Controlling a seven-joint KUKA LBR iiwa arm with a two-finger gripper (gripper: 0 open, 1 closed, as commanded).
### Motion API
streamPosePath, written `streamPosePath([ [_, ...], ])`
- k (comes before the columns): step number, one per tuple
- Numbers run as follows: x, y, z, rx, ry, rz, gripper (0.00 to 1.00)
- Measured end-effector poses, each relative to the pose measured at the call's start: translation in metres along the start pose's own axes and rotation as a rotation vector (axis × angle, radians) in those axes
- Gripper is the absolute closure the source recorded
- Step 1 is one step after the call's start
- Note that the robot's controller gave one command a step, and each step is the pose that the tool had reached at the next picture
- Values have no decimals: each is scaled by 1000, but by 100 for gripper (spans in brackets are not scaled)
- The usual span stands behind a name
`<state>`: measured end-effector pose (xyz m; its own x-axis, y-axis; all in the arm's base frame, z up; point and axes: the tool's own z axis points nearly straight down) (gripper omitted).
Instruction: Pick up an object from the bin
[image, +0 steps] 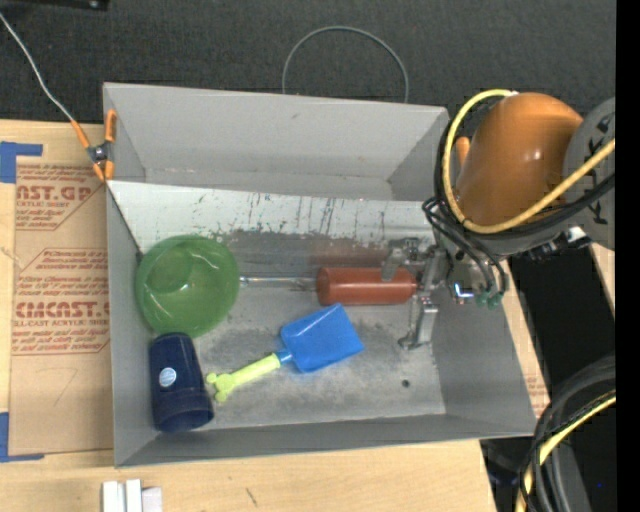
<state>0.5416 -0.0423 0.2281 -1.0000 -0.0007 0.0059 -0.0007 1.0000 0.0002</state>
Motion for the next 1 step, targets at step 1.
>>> streamPosePath([
  [1,-1,0,-5,1,-8,-1,0],
])
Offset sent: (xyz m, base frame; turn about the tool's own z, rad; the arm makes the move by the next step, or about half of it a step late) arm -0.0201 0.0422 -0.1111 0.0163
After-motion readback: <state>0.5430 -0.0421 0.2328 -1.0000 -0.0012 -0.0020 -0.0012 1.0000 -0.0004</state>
